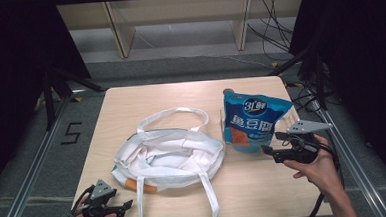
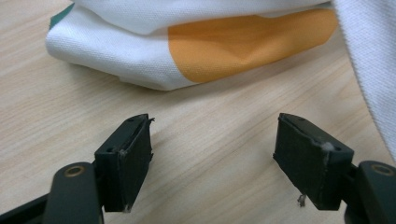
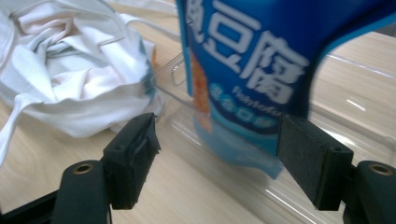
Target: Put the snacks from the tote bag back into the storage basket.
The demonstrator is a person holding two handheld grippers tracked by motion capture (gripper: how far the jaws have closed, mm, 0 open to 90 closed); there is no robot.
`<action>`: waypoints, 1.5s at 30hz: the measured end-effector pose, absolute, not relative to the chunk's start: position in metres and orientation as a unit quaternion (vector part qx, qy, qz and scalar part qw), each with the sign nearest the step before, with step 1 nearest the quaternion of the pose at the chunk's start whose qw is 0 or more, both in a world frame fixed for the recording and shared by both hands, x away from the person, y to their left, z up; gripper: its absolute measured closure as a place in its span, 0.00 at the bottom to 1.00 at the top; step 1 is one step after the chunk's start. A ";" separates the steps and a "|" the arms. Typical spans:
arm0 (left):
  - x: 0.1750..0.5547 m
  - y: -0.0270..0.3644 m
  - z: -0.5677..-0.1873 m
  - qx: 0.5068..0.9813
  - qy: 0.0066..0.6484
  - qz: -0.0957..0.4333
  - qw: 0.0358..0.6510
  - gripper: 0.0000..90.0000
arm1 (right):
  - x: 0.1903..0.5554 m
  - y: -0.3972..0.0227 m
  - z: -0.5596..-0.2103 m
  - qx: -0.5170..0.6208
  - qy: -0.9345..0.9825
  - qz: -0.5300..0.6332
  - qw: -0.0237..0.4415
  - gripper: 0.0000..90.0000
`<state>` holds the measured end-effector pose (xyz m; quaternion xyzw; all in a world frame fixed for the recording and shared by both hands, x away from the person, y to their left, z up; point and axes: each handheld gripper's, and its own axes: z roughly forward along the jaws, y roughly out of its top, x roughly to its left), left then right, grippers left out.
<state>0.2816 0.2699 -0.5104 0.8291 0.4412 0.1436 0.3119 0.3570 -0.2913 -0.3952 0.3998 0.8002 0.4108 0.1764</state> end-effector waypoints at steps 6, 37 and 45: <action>0.281 0.269 -0.512 0.823 0.449 0.144 0.317 0.30 | 0.350 -0.279 -0.403 0.392 0.807 0.407 0.170 0.33; 0.281 0.268 -0.511 0.831 0.438 0.145 0.310 0.30 | 0.315 -0.260 -0.462 0.397 0.821 0.387 0.137 0.32; 0.281 0.268 -0.511 0.831 0.439 0.145 0.309 0.30 | 0.304 -0.267 -0.475 0.401 0.822 0.379 0.140 0.31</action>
